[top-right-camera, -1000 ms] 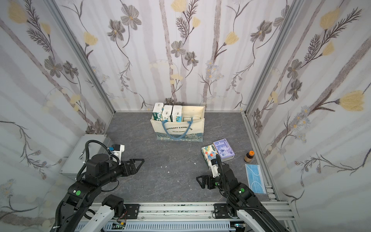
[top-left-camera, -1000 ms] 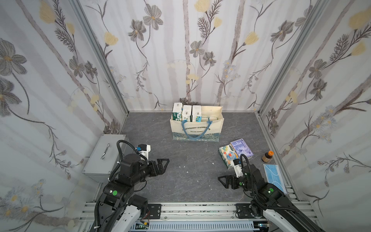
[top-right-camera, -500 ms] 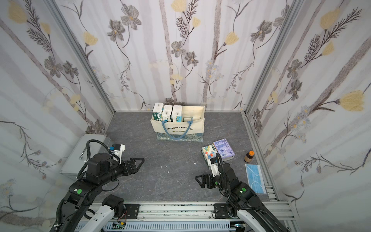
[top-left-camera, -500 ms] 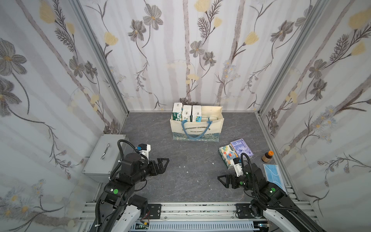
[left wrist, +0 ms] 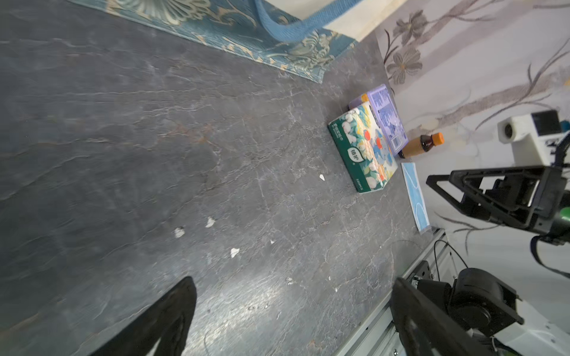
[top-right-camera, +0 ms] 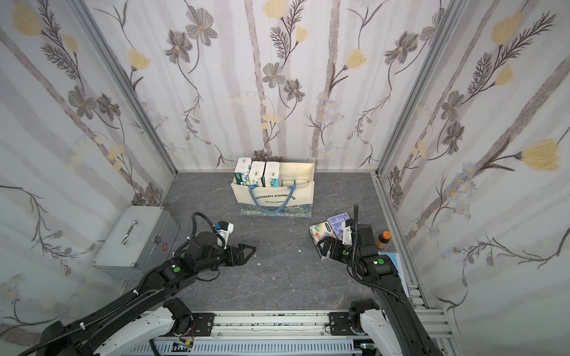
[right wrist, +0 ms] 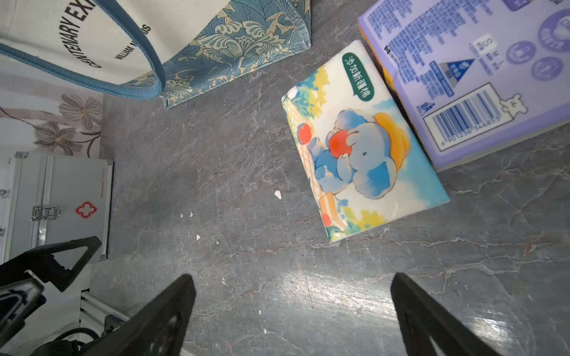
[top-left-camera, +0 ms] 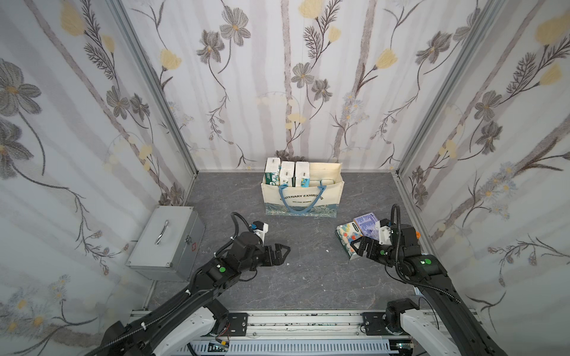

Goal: Put tissues into the canvas bag
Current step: Move the pack of facial tissues to the center of the board.

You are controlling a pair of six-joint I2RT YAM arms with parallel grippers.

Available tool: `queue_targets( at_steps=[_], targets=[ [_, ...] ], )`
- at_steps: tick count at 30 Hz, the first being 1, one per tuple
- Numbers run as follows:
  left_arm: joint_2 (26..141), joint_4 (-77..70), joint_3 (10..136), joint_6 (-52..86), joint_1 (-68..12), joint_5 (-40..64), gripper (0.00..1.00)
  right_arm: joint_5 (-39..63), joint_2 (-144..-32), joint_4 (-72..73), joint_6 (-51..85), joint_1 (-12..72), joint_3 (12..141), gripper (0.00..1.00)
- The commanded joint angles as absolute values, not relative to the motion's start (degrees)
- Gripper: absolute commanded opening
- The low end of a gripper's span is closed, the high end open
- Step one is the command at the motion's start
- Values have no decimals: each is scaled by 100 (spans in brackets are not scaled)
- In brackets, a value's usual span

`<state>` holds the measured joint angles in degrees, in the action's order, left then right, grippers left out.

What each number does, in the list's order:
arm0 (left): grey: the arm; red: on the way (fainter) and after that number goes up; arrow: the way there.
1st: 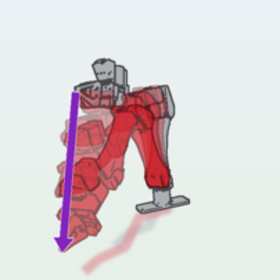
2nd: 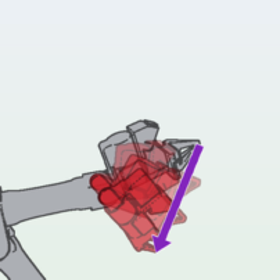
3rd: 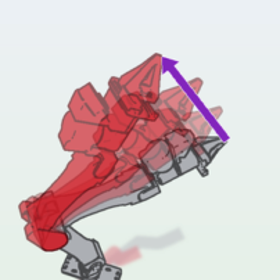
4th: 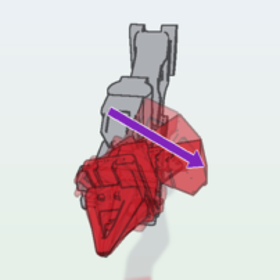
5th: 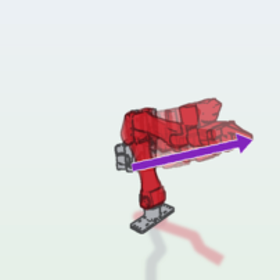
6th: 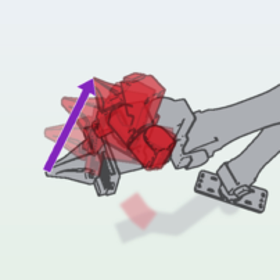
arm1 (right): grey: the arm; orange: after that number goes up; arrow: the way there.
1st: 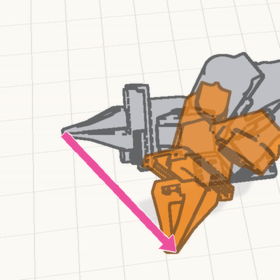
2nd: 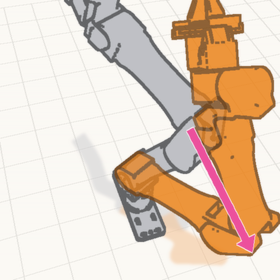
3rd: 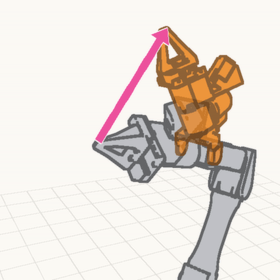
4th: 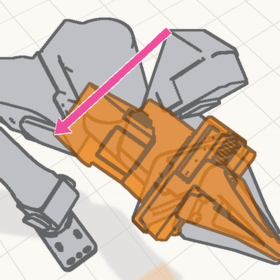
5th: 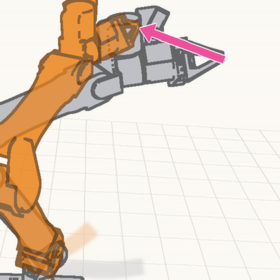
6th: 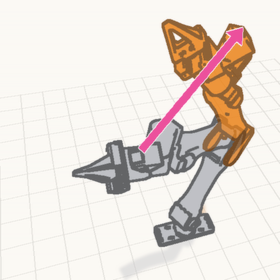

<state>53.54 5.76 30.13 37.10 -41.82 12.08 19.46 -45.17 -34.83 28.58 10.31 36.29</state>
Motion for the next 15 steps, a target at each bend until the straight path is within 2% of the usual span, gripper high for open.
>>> queue_targets(
  at_steps=[1,6,10,15],
  targets=[
    [6300,-969,3168,3345,-4503,621,100,2241,-4800,-3244,2562,934,3762,99],
    [7750,-1906,3232,3199,-4622,640,100,2209,-5594,-2626,2686,880,3806,99],
    [7967,-1444,3584,2747,-4853,403,100,2057,-6229,-2367,2630,875,3884,99],
    [8110,-1584,3570,2494,-4967,193,100,2053,-6830,-2100,2627,878,4020,99]
  ],
)
